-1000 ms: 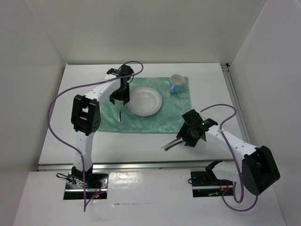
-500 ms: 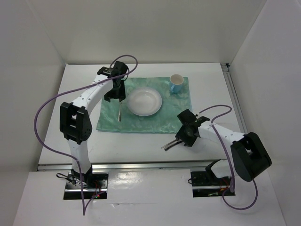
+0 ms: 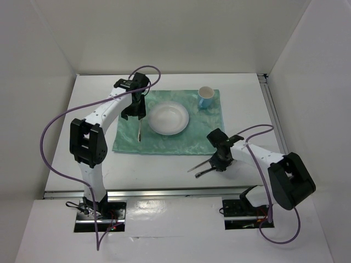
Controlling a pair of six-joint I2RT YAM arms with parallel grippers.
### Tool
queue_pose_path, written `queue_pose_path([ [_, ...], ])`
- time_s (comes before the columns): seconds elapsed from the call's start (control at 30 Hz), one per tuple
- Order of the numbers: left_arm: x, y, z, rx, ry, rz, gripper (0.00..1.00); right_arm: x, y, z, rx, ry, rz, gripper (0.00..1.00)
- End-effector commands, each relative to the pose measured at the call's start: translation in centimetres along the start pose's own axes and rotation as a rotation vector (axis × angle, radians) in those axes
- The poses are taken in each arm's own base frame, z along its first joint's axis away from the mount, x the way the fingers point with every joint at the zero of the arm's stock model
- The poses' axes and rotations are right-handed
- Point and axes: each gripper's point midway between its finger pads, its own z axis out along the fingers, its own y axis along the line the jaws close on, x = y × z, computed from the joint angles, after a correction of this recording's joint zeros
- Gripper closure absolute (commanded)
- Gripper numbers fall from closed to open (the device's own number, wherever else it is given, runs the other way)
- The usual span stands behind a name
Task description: Set the dinner table for one person
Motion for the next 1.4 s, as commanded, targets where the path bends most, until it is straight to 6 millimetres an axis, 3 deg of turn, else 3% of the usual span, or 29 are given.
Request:
queue_pose_path([
  [0.0, -0.6, 0.8, -1.3, -0.007, -0.036, -0.026, 0.32, -0.4, -2.6, -0.5, 0.087, -0.046, 0.030, 0.61],
  [0.1, -0.6, 0.8, -1.3, -0.007, -0.036, -0.026, 0.32, -0.6, -2.7, -1.0, 0.077, -0.059, 0.033, 0.61],
  [0.23, -0.6, 0.5, -1.7, 0.001, -0.045, -0.021, 0.32, -0.5, -1.4, -1.3, 0.020, -0.038, 0.023, 0.51],
  [0.33, -0.3, 0.6, -1.5, -0.003, -0.038, -0.018, 0.32, 0.0, -1.6, -0.4, 0.057, -0.014, 0.014, 0.44],
  [0.57, -0.1, 0.8, -1.3, -0.016, -0.035, -0.015, 0.32, 0.7, -1.3, 1.2, 0.127, 0.016, 0.011, 0.42],
  [0.7, -0.1, 0.8, -1.3, -0.016, -0.034, -0.015, 0.32, 0.9, -2.4, 1.3, 0.192, 0.020, 0.036, 0.52],
  [0.93, -0.4, 1.2, -1.6, -0.029, -0.051, -0.019, 0.32, -0.9, -2.9, 0.1, 0.168, -0.035, 0.093, 0.82],
  [1.0, -0.2, 1.3, -1.6, -0.033, -0.044, -0.015, 0.32, -1.6, -3.4, -0.2, 0.167, -0.070, 0.114, 0.86],
  [1.17, -0.3, 1.4, -1.6, -0.041, -0.048, -0.015, 0.32, -3.8, -3.8, -3.3, 0.151, -0.166, 0.088, 0.88],
  [1.3, -0.6, 1.4, -2.1, -0.037, -0.057, -0.019, 0.32, -5.9, -2.2, -5.5, 0.052, -0.243, -0.006, 0.89],
  [1.37, -1.0, 1.3, -2.3, -0.032, -0.066, -0.023, 0.32, -7.5, 0.4, -7.0, -0.058, -0.301, -0.147, 0.92],
])
